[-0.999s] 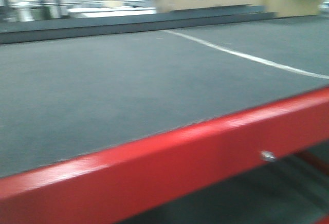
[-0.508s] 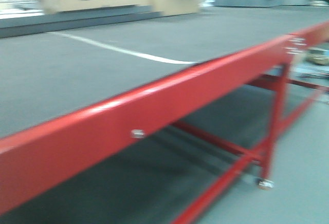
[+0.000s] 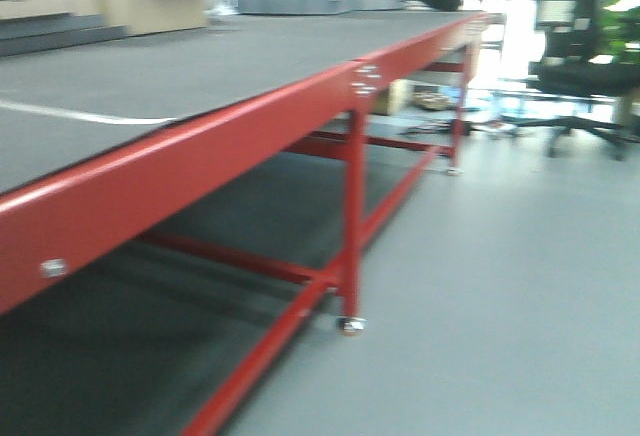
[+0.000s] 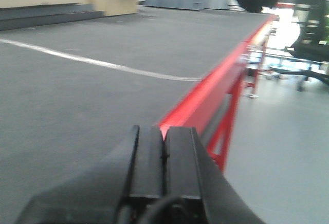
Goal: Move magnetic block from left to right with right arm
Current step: 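Drive the base away from the table carrying the cube in the right gripper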
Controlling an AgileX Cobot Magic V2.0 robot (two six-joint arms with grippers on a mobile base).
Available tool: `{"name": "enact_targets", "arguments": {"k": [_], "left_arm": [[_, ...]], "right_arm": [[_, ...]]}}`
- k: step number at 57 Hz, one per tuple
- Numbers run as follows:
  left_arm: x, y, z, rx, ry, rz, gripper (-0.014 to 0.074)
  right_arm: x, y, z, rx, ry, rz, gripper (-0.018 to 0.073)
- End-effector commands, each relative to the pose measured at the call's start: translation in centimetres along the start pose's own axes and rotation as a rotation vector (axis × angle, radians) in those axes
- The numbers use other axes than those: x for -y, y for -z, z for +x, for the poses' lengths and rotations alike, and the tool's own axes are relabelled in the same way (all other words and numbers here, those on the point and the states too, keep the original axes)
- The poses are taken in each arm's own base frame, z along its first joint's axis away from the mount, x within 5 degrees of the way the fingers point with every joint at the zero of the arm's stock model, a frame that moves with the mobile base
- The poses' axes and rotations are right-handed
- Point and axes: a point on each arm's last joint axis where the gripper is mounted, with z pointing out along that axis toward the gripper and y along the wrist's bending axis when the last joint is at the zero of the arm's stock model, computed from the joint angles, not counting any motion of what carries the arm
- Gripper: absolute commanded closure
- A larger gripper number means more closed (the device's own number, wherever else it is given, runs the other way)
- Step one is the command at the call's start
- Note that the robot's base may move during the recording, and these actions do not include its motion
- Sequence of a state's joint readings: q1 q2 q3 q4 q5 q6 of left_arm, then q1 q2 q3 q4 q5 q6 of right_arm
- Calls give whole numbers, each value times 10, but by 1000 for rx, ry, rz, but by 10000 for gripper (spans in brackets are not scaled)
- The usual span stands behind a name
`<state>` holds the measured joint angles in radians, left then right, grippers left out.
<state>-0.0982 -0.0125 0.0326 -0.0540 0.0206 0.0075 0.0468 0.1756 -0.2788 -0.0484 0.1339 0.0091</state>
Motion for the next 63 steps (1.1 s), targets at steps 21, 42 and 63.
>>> {"name": "enact_targets", "arguments": {"k": [21, 42, 63], "left_arm": [[0, 1, -5, 87, 11, 5, 722], [0, 1, -5, 87, 11, 5, 722], [0, 1, -5, 87, 11, 5, 722]], "right_arm": [[1, 0, -17, 100, 21, 6, 313], [1, 0, -17, 100, 21, 6, 313], [1, 0, -17, 100, 21, 6, 313]]}}
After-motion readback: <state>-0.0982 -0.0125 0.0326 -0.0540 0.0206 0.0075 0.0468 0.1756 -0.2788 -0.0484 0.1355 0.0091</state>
